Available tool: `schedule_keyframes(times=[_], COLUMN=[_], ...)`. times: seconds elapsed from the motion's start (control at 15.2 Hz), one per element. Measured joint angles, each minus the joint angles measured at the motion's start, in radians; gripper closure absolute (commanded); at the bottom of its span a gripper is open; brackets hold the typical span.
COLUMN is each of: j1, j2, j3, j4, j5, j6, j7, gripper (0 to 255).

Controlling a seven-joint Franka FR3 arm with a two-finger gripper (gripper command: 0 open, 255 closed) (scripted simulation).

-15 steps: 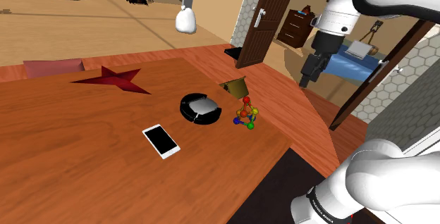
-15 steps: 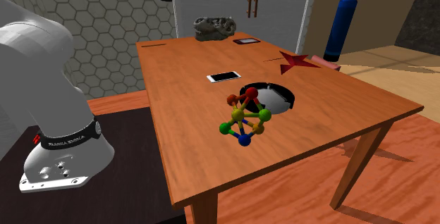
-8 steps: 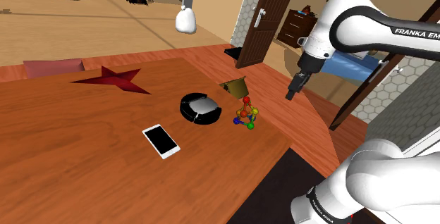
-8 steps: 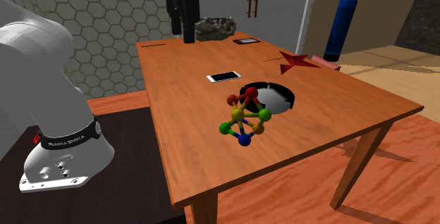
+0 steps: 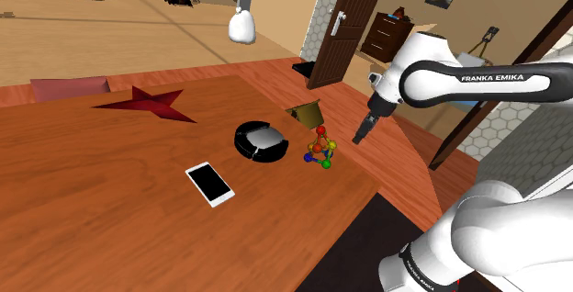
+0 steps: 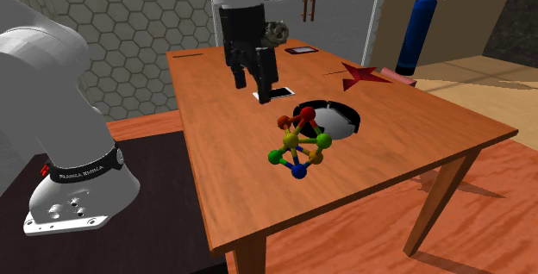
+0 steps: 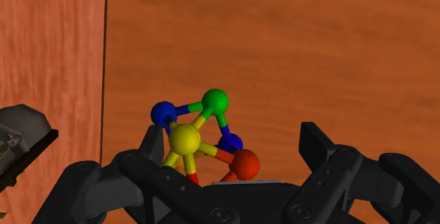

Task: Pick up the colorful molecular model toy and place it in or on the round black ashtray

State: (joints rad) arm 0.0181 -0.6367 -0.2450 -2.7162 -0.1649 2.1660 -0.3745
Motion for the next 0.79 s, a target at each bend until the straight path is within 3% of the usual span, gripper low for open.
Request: schedule_keyframes(times=[0.26, 0.53, 0.79], j1=[0.03, 0.1, 0.142], j2=[0.14, 0.31, 0.402], j3=[-0.076, -0.16, -0.204], j4=[-0.032, -0.027, -0.023], j5=[0.0, 0.06, 0.117], j6=[0.235, 0.459, 0.561], j7=[-0.101, -0.231, -0.301], gripper=[0, 0, 0])
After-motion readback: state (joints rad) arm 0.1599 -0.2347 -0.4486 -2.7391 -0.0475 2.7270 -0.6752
